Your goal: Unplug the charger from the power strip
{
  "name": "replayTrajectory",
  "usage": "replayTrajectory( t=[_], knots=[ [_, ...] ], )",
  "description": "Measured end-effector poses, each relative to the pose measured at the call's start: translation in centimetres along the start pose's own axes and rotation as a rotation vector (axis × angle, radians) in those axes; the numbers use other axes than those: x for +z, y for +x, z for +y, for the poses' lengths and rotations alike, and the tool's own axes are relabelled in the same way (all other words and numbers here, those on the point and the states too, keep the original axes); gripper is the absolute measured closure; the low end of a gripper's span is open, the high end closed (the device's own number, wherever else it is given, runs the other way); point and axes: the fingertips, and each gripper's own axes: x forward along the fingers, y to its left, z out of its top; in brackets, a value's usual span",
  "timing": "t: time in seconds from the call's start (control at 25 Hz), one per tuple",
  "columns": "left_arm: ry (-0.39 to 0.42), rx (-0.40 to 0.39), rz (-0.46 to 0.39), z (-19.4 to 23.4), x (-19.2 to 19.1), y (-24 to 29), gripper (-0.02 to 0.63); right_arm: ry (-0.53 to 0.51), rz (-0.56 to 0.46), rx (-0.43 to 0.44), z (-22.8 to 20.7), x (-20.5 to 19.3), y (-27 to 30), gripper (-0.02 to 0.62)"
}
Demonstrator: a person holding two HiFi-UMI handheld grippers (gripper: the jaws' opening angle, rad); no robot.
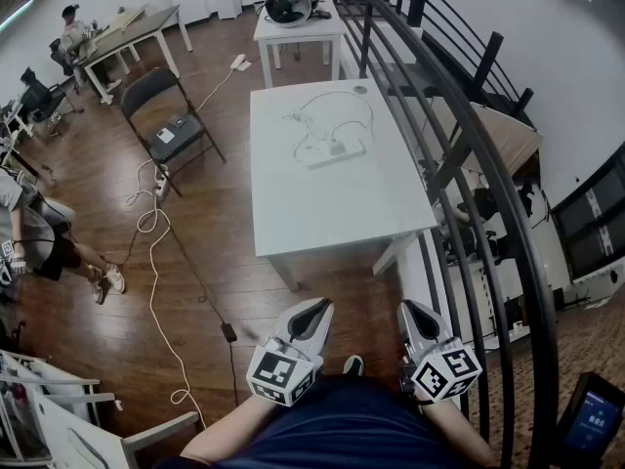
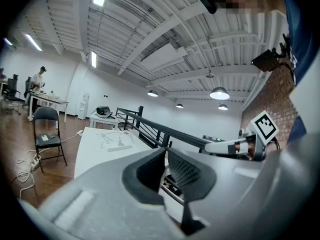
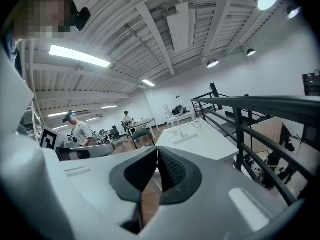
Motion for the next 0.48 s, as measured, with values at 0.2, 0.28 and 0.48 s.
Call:
replayTrajectory(
  t=[0.2, 0.28, 0.48],
  knots=[
    [0.009, -0.009, 0.000, -1.6, 0.1, 1.9, 0.584, 0.009, -0.007, -0.014, -2.4, 0.6, -0.9, 0.584],
    [0.012, -0.011, 0.002, -2.2, 0.0, 2.5, 0.584, 0.014, -0.010, -0.019, -3.2, 0.8, -1.2, 0.584],
    [0.013, -0.008, 0.005, -3.7, -0.1, 4.0, 0.586, 0.019, -0.006, -0.014, -4.9, 1.0, -2.2, 0.584]
  ],
)
